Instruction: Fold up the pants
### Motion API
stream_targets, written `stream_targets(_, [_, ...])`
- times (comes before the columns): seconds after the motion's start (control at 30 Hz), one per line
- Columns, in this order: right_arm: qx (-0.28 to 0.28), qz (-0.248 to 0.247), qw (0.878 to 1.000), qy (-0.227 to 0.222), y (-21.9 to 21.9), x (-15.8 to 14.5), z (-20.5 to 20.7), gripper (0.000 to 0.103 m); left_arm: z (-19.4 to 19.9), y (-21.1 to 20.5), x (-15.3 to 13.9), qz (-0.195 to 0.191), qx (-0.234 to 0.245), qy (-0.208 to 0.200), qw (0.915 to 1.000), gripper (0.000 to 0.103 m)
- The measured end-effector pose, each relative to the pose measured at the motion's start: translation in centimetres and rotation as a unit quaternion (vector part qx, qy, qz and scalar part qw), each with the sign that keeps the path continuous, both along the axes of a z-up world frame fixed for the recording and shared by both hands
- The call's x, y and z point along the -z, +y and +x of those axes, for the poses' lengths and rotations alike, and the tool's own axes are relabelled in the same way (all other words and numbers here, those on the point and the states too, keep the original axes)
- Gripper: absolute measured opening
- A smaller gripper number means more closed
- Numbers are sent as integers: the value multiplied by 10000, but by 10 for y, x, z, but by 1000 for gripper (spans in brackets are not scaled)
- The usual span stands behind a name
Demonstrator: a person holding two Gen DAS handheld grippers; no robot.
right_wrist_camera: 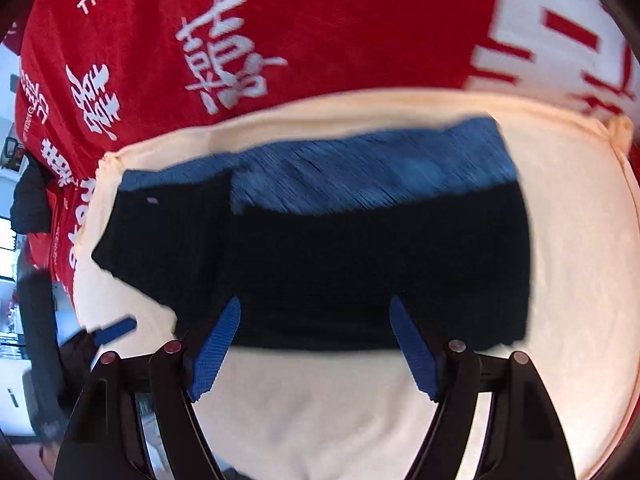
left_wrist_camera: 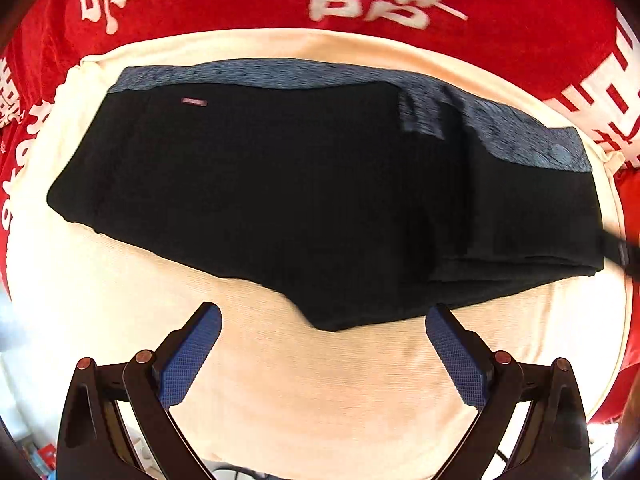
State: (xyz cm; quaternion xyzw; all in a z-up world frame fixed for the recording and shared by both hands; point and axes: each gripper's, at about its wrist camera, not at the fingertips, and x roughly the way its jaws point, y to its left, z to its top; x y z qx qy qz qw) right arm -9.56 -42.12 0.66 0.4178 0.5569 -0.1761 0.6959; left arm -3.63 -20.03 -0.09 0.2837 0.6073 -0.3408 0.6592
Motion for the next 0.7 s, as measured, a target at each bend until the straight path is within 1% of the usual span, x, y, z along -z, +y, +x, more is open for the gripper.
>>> stream_targets(0.07, [-52,-85,9999,25,2,9,35,80,10,8,-3,-99,-10,-39,9999,103])
stream_targets(0.13, [-147,-151,9996,162,6,22,60,79,20,18,-5,-182,-23,-80,9998,103])
stream_targets(0.17, [-230,-203,9990,315,9,31,72,71,25,21,-5,-211,-55,-75,9997,103])
stream_targets(0.2, [-346,-196,9976,559,12,43,82,60,30,26,-5,-246,-103,-52,9996,103])
stream_targets(0.23, [-387,-202,9958,801,13,52,86,41,34,30,-4,-268,-175,-19,9995,103])
stream_targets(0.27, [-331,-241,9955,856,13,54,86,38,39,35,-4,-294,-255,12,9992,103])
stream_targets(0.3, [-301,-192,9963,776,12,52,85,30,45,41,-4,-354,-365,35,9987,103])
stream_targets(0.33, [-331,-89,9971,685,12,48,85,21,62,47,-8,-433,-436,69,9981,103])
stream_targets(0.37, [-382,-46,9976,572,14,40,83,12,68,53,-11,-564,-520,122,9970,103])
stream_targets(0.4, [-438,-7,9979,476,16,35,82,12,72,58,-13,-699,-601,180,9956,103])
stream_targets(0.43, [-512,46,9979,394,19,31,82,12,73,59,-14,-744,-629,201,9950,103])
stream_targets(0.5, [-668,115,9969,394,28,27,84,12,81,62,-16,-781,-662,217,9945,103])
stream_targets(0.53, [-743,143,9962,441,34,30,87,12,81,60,-17,-781,-690,199,9944,103])
stream_targets(0.57, [-822,151,9953,495,41,34,90,12,90,57,-16,-746,-719,169,9945,103])
stream_targets(0.67, [-947,357,9942,374,53,49,100,13,96,56,-17,-643,-764,121,9949,103])
stream_targets(0.7, [-977,259,9939,449,57,49,102,14,101,54,-15,-612,-781,76,9950,103])
